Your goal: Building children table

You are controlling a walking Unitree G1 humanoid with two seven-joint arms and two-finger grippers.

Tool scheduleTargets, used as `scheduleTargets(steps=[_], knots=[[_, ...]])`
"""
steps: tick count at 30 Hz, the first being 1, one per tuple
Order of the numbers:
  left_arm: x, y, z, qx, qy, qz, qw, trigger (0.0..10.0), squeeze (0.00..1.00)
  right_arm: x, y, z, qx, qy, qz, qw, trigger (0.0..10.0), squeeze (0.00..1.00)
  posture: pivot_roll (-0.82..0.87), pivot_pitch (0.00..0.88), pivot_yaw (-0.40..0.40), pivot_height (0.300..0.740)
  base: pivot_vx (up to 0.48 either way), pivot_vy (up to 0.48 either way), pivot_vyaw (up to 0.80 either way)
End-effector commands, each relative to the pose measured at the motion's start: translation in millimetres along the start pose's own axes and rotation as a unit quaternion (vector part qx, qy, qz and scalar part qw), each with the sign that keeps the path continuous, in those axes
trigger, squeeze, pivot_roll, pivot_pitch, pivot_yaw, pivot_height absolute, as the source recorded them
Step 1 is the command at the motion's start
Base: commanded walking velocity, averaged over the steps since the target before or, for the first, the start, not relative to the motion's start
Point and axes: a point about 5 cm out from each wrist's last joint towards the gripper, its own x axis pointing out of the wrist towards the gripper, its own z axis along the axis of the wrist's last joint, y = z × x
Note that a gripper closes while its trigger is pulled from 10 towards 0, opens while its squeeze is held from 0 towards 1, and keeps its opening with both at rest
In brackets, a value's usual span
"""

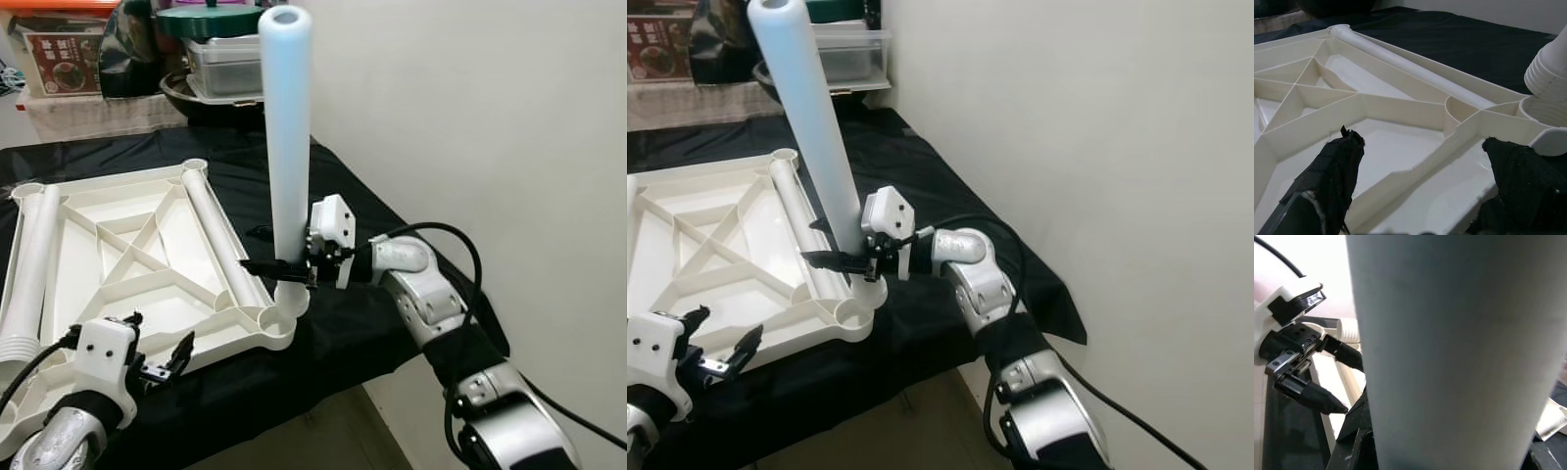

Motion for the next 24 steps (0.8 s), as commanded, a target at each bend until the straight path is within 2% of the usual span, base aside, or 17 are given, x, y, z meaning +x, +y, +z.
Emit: scheduleTargets(steps=[1, 5, 10, 17, 20, 22, 24], knots=[[-5.1, 0.4, 3, 0.005, -0.007, -0.004, 1.0, 10.0, 0.0, -0.2, -4.6, -3, 0.005, 0.018, 0.012, 1.0, 0.0, 0.0, 0.16, 0.0, -0.111, 0.74, 0.0, 0.0, 0.0], [-8.2, 0.5, 2, 0.004, -0.007, -0.001, 1.0, 10.0, 0.0, 3.5, -5.3, -2, 0.017, 0.011, 0.017, 1.0, 0.0, 0.0, 0.16, 0.0, -0.117, 0.74, 0.0, 0.0, 0.0], [-12.4, 4.6, 1, 0.006, -0.003, 0.01, 1.0, 10.0, 0.0, 9.8, 2.7, 0, 0.026, -0.006, 0.049, 0.998, 0.0, 0.0, 0.18, 0.0, -0.125, 0.74, 0.0, 0.0, 0.0], [-13.8, 7.3, 1, 0.009, -0.002, 0.014, 1.0, 10.0, 0.0, 9.9, 7.6, -2, 0.028, -0.009, 0.071, 0.997, 0.0, 0.0, 0.18, 0.0, -0.124, 0.74, 0.0, 0.0, 0.0], [-13.1, 8.2, 2, 0.01, -0.003, 0.016, 1.0, 10.0, 0.0, 7.3, 10.2, -9, 0.039, -0.001, 0.078, 0.996, 0.0, 0.0, 0.17, 0.0, -0.125, 0.74, 0.0, 0.0, 0.0], [-13.0, 8.4, 2, 0.01, -0.005, 0.017, 1.0, 10.0, 0.0, 6.2, 12.6, -13, 0.056, 0.0, 0.084, 0.995, 0.0, 0.0, 0.17, 0.0, -0.128, 0.74, 0.0, 0.0, 0.0], [-13.7, 9.2, 2, 0.01, -0.005, 0.018, 1.0, 10.0, 0.0, 5.1, 14.3, -18, 0.1, -0.001, 0.087, 0.991, 0.0, 0.0, 0.17, 0.0, -0.129, 0.74, 0.0, 0.0, 0.0]])
